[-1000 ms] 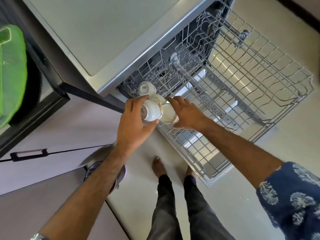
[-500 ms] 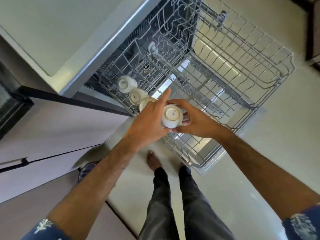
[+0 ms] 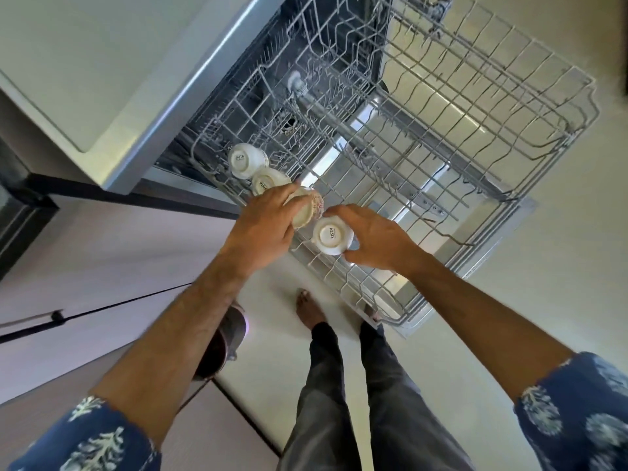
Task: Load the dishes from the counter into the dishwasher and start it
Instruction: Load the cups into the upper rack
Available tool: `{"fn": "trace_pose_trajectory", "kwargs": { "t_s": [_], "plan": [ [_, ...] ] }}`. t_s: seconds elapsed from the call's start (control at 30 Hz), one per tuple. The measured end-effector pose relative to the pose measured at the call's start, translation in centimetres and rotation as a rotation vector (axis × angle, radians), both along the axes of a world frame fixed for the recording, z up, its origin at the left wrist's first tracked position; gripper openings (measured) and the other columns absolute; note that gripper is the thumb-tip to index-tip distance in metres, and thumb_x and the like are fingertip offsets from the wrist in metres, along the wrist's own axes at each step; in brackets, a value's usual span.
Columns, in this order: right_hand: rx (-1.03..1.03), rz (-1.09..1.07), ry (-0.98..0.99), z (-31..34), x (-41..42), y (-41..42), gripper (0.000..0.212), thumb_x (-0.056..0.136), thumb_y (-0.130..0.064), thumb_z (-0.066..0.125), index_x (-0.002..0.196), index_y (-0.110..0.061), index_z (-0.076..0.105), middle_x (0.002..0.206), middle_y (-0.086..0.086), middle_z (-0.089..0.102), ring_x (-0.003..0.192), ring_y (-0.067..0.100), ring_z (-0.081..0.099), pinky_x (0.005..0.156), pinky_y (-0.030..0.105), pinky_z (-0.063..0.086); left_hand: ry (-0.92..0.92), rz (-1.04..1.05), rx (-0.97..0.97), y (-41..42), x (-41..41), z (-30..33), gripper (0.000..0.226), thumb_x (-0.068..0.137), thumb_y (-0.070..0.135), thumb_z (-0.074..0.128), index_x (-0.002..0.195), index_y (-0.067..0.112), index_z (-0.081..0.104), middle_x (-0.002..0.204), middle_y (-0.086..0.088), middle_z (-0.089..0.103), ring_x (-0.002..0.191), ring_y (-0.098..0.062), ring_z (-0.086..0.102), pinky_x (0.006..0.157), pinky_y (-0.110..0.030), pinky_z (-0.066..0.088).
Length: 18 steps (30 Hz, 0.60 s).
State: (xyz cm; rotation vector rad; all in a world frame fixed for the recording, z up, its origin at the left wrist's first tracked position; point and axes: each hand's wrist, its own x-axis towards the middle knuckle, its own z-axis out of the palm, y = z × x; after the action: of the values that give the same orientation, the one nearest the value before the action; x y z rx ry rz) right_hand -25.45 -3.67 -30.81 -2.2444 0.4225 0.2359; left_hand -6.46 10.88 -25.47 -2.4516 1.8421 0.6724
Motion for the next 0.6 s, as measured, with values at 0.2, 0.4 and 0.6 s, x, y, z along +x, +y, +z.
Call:
{"fn": "trace_pose_trajectory", "kwargs": {
  "t_s": [0.2,0.4,0.6],
  "plan": [
    [-0.139,0.170,-0.003,-1.4,1.9,0.2,0.084,0.072,-0.013,0.079,0.143,-0.030,0.039,0.134,0.003,0.054,0.109,0.025,0.050,0.090,0.045,0.048,-0.028,-0.006,-0.001,1.0,-0.3,-1.0,0.059,0.090,0.014,0.057,0.146,0.020,0.039,0.160,-0.006,0.028,0.142,-0.027,0.036,0.105,-0.052,0.044],
    [0.058,0.047,0.024,-1.7,1.4,0.4,0.077,0.073,-0.021,0.082,0.134,-0.016,0.035,0.120,0.010,0.059,0.105,0.025,0.055,0.087,0.041,0.050,-0.018,0.009,0.018,1.2,-0.5,-1.2,0.061,0.091,0.015,0.056,0.147,0.021,0.035,0.161,-0.005,0.025,0.143,-0.026,0.035,0.104,-0.053,0.045],
    [-0.119,0.040,-0.025,-2.4,1.5,1.5,0.078,0.069,-0.023,0.085,0.136,-0.017,0.045,0.129,0.008,0.055,0.107,0.028,0.052,0.088,0.047,0.050,-0.022,0.022,0.008,1.3,-0.8,-1.0,0.061,0.092,0.013,0.056,0.149,0.021,0.035,0.162,-0.004,0.023,0.144,-0.025,0.034,0.109,-0.051,0.041]
  ]
}}
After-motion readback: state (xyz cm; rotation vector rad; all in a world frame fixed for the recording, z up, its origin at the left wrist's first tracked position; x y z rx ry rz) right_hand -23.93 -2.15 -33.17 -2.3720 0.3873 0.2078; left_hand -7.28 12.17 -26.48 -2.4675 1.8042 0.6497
